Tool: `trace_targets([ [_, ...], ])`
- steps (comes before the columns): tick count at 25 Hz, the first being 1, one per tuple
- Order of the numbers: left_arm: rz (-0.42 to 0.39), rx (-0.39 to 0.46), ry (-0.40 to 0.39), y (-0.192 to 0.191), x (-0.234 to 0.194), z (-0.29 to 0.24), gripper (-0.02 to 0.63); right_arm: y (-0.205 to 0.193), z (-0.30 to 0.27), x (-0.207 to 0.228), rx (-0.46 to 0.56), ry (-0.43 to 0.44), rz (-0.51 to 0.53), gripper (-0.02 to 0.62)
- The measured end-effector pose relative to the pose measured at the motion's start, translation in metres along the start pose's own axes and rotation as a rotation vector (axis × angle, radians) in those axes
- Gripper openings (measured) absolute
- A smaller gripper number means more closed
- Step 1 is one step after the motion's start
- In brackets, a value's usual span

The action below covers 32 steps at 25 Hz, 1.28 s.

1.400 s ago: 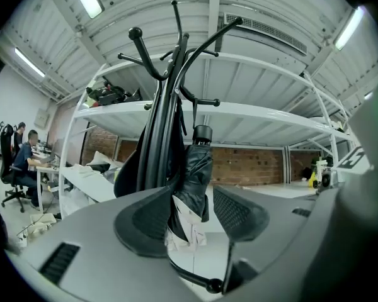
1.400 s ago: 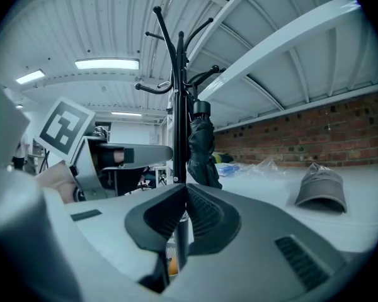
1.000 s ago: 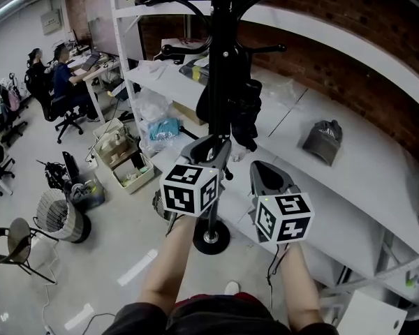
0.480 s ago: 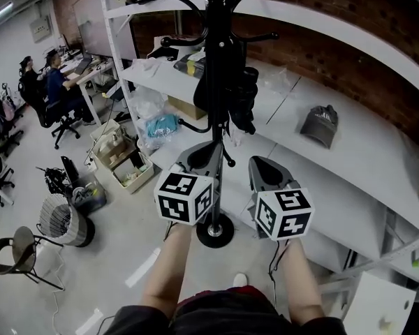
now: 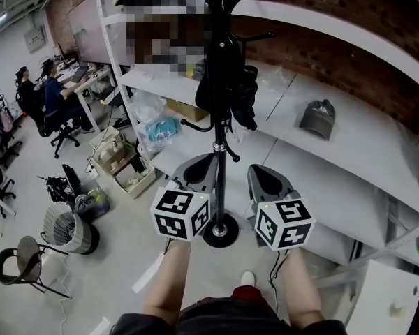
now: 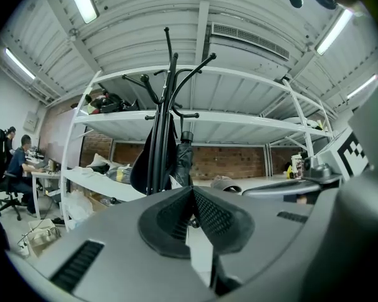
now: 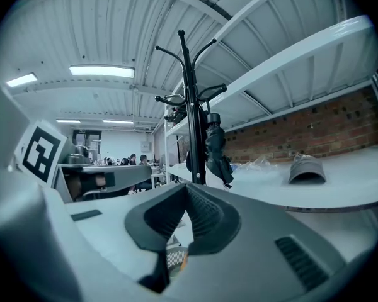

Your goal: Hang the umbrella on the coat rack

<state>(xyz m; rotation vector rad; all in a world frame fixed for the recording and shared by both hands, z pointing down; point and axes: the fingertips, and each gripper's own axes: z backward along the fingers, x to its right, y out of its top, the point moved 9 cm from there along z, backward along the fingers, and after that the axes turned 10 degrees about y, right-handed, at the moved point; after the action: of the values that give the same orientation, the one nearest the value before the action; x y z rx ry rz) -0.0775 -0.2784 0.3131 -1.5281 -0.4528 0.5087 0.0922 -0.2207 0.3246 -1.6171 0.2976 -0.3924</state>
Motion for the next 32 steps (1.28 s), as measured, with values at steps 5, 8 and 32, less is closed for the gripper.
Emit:
trace_targets([
  [5, 0.005, -0.011, -0.012, -0.003, -0.002, 0.019, 0.011, 0.000, 0.014, -0.016, 0.029, -0.026, -0.019, 0.018],
  [8, 0.013, -0.022, -0.019, -0.009, -0.002, 0.030, 0.011, -0.002, 0.022, -0.022, 0.033, -0.037, -0.019, 0.018],
  [32, 0.033, -0.017, -0.029, -0.014, -0.008, 0.069, 0.011, -0.009, 0.032, -0.055, 0.029, -0.015, 0.030, 0.017],
])
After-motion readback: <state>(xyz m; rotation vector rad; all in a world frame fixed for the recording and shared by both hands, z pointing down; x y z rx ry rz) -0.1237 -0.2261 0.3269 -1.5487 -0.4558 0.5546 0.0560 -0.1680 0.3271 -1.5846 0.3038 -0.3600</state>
